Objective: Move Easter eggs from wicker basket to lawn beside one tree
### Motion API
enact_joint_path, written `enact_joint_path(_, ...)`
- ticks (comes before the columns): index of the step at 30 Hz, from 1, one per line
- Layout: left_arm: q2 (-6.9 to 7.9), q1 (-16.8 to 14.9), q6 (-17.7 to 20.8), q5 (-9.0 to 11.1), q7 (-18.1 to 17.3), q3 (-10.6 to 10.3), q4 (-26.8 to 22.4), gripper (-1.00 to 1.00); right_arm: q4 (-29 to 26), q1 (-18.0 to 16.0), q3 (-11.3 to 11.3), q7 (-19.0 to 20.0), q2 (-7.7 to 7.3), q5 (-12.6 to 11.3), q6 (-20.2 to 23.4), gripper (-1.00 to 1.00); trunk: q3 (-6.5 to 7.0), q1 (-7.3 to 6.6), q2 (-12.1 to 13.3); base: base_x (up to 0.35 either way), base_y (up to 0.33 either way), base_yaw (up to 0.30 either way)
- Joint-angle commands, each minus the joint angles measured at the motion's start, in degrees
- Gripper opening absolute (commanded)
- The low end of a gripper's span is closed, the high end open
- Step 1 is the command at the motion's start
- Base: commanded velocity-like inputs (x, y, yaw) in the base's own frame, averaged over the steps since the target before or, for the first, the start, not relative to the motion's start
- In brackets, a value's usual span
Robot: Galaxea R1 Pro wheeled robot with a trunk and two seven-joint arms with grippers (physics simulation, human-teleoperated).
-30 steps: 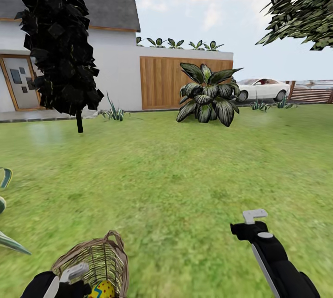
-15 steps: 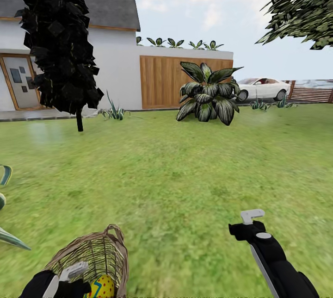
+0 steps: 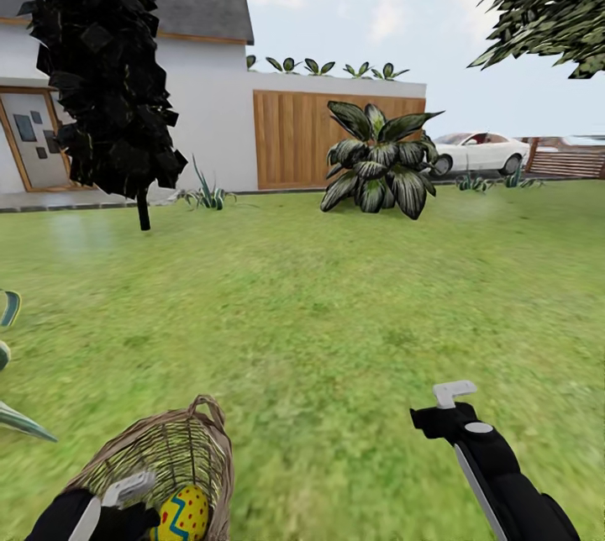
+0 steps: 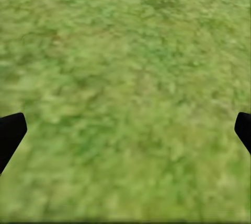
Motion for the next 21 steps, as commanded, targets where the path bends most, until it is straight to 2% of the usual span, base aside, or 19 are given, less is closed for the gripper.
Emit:
enact_joint_path(1, -0.01, -0.03, 0.28, -0.13, -0.24, 0.13, -0.06, 1.0, -0.04, -0.02, 0.13, -0.02, -0.05, 0.27, 0.31, 1.0, -0.29, 0.01, -0.05, 0.0, 0.0, 0.0)
enact_joint_path(8, -0.01, -0.04, 0.28, -0.13, -0.24, 0.13, -0.12, 1.0, -0.03, -0.04, 0.13, -0.02, -0.05, 0.3, 0.22, 1.0, -1.84, 0.19, -0.14, 0.0, 0.0, 0.0)
enact_joint_path(14, -0.23, -0.03, 0.28, -0.13, -0.13, 0.11, -0.02, 1.0, -0.04, -0.03, 0.22, -0.02, 0.05, 0.31, 0.2, 1.0, -1.84, 0.19, -0.14, 0.002, 0.0, 0.0)
enact_joint_path(21, -0.49, -0.03, 0.28, -0.13, -0.02, 0.01, 0.05, 1.0, 0.01, -0.03, 0.31, -0.04, 0.23, 0.61, -0.03, 1.0, -1.84, 0.19, -0.14, 0.155, 0.0, 0.0)
